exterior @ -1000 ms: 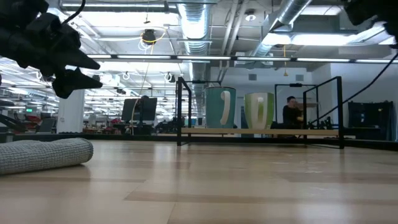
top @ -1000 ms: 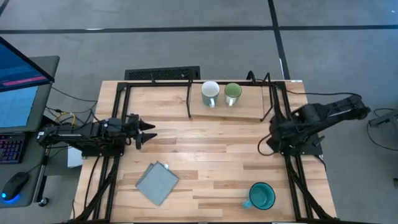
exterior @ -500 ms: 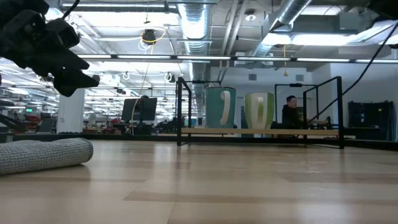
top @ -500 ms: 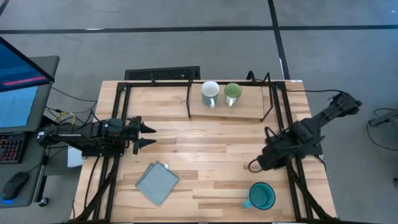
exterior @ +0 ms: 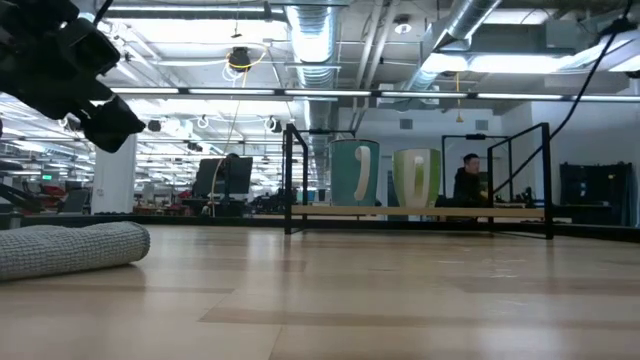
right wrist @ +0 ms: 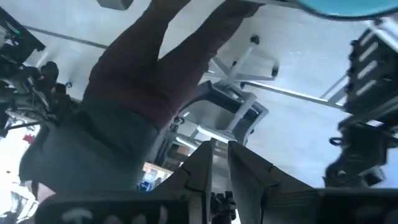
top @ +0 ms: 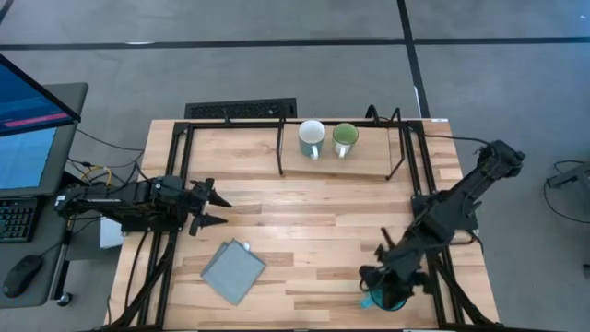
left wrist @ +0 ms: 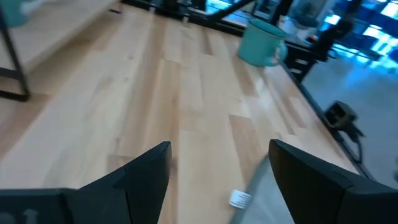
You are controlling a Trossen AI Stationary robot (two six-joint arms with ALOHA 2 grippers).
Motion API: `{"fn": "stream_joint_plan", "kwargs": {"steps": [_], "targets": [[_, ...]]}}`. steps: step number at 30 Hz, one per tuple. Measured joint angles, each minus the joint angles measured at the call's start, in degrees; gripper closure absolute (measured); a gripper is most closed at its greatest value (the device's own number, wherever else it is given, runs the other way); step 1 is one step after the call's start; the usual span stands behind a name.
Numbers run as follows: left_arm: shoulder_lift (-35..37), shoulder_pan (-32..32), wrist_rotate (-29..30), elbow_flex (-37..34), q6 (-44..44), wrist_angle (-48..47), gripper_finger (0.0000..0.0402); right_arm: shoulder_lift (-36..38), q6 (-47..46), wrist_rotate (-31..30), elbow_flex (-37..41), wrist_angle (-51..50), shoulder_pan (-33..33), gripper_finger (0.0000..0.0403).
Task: Stack small to large cups/mugs on shelf
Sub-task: Put the blue mug on the shelf
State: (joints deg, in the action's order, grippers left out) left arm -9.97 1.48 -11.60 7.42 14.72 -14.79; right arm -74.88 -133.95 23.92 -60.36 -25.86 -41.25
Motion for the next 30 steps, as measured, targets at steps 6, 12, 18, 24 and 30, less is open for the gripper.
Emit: {"fn": "stream_joint_plan", "kwargs": {"steps": [6, 12, 18, 24, 30], "targets": [[0.0, 0.0, -2.1, 0.0, 0.0, -1.3, 0.0140, -9.0, 0.9, -0.4, 0.0, 12.3, 0.0, 0.0329], [0.0, 0.0, -2.1, 0.0, -0.6, -1.4, 0.0140, -15.6, 6.3, -5.3, 0.0, 25.8, -1.7, 0.0329], [0.0, 0.0, -1.9, 0.0, 0.2, -1.1, 0.0140, -19.2, 11.8, -8.8, 0.0, 35.0, -2.2, 0.0329], [0.0, 0.0, -0.7, 0.0, 1.4, -1.1, 0.0140, -19.2, 11.2, -1.2, 0.0, 29.0, -2.2, 0.0329], [0.0, 0.0, 3.2, 0.0, 1.4, -1.0, 0.0140, -18.8, 10.1, 5.6, 0.0, 15.9, -2.3, 0.0329]]}}
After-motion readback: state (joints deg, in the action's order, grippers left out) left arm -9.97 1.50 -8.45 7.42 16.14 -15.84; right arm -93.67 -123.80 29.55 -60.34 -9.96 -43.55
